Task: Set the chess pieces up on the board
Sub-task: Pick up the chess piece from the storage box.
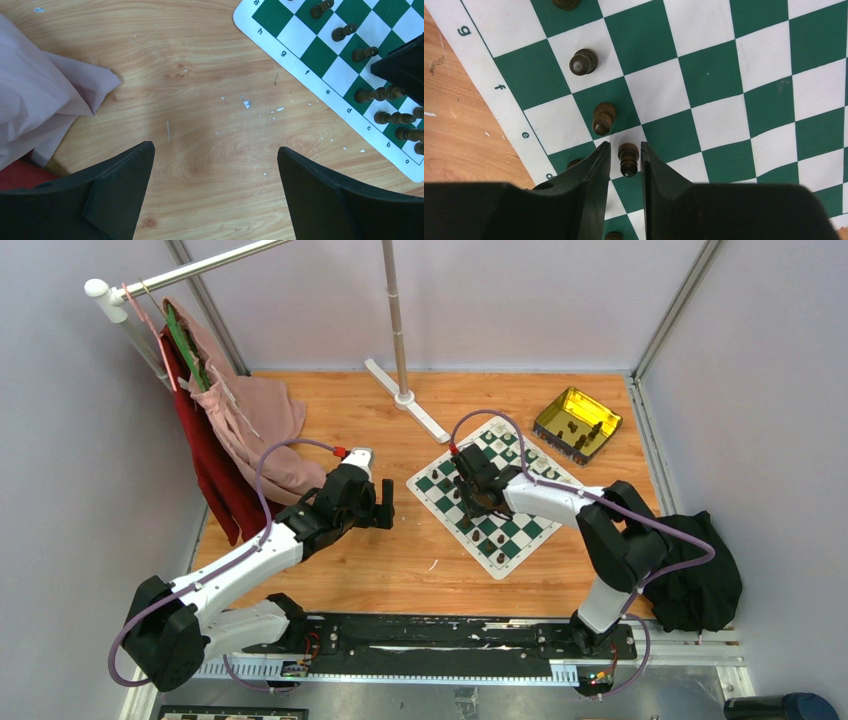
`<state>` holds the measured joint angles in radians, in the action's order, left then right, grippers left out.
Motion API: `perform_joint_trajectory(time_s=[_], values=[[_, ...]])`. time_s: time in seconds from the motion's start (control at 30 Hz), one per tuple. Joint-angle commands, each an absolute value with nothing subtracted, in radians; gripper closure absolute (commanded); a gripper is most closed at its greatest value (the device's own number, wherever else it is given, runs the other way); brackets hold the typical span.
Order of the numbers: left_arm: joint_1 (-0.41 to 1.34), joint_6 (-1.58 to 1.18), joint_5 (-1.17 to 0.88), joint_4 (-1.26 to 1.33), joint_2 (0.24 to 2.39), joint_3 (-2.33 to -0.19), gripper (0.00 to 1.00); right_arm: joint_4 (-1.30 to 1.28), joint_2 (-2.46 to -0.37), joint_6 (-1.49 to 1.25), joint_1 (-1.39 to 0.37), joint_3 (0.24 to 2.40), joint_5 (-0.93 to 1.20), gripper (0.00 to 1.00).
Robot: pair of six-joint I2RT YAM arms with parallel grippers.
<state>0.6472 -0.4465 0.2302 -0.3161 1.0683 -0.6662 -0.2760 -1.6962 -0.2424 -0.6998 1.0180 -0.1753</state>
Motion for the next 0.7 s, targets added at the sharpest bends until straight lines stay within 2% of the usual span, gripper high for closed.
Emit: perform_joint_trajectory(time_s=[0.0, 0.5, 0.67], values=[[0.653, -0.448, 0.231, -0.313, 1.048, -0.67, 0.0, -0.307, -1.654, -0.237, -0.689, 1.022, -0.186, 0.67], [0.653, -0.434, 0.251, -0.308, 1.037, -0.687, 0.0, -0.455, -1.557, -0.2, -0.677, 1.196, -0.32, 0.66], [0.654, -0.454, 0.253, -0.279, 1.048, -0.689, 0.0, -0.462, -1.588, -0.18, -0.546, 1.314, -0.345, 0.66]])
